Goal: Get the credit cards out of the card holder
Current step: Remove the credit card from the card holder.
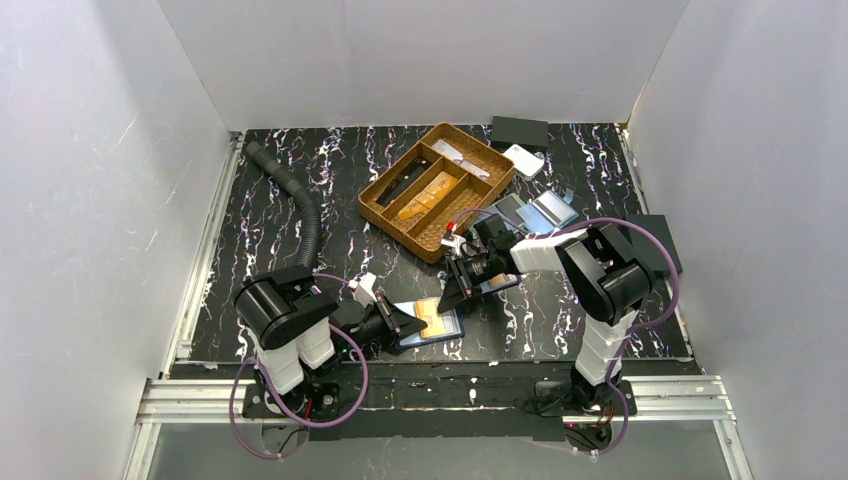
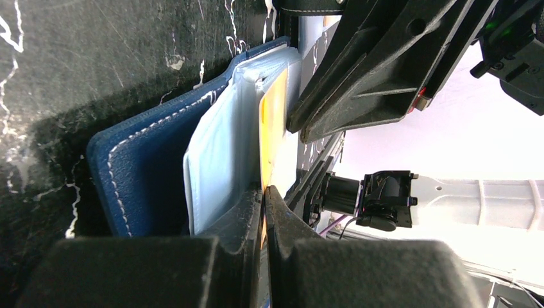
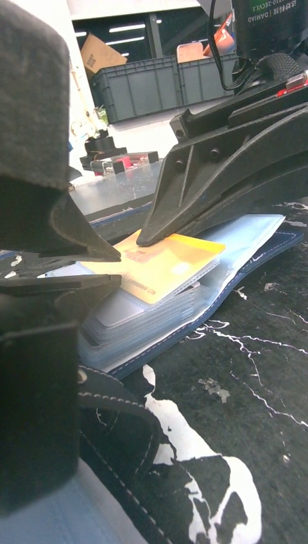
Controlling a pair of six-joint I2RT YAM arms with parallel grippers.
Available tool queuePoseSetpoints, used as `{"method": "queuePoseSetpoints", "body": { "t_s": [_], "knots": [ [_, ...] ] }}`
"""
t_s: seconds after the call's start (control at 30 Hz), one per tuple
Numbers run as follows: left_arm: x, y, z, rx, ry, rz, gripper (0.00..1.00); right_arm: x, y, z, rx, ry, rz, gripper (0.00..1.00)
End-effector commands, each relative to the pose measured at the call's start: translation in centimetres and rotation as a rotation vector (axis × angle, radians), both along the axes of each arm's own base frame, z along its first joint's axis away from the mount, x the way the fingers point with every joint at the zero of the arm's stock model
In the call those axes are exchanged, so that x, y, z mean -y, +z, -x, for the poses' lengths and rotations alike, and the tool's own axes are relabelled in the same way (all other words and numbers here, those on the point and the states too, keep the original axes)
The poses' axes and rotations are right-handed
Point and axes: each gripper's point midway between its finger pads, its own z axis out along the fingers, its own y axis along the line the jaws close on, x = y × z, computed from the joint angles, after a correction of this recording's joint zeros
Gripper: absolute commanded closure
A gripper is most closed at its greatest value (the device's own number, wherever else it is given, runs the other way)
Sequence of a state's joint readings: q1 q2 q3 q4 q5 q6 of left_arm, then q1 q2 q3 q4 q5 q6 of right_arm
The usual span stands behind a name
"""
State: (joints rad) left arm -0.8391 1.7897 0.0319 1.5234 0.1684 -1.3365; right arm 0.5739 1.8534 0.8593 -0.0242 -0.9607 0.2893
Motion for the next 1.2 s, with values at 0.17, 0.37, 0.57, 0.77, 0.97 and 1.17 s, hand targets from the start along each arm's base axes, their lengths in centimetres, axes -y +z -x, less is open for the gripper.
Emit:
{"method": "queuePoseSetpoints", "body": {
  "t_s": [0.17, 0.37, 0.57, 0.77, 0.97, 1.17],
  "knots": [
    [-2.7, -3.7, 1.6, -0.078, -0.004, -0.136, 1.00, 3.4, -6.1, -1.2, 0.103, -0.047, 0.283, 0.77],
    [-3.2, -3.8, 1.7, -0.086, -0.005, -0.141, 1.00, 3.7, -6.1, -1.6, 0.134, -0.041, 0.304, 0.77],
    [-2.9, -3.3, 1.8, -0.074, -0.029, -0.123, 1.00, 3.0, -5.0, -1.6, 0.150, -0.015, 0.249, 0.74],
    [-2.2, -1.3, 1.3, -0.012, -0.055, -0.067, 1.00, 1.6, -1.2, -0.9, 0.173, 0.069, 0.054, 0.44],
    [-1.3, 0.8, 1.0, 0.061, -0.096, -0.015, 1.00, 1.7, -0.2, -0.7, 0.171, 0.078, -0.016, 0.31],
    [-0.8, 2.1, 1.5, 0.114, -0.150, 0.014, 1.00, 1.5, 0.0, -0.2, 0.136, 0.098, -0.052, 0.25]
  ]
}}
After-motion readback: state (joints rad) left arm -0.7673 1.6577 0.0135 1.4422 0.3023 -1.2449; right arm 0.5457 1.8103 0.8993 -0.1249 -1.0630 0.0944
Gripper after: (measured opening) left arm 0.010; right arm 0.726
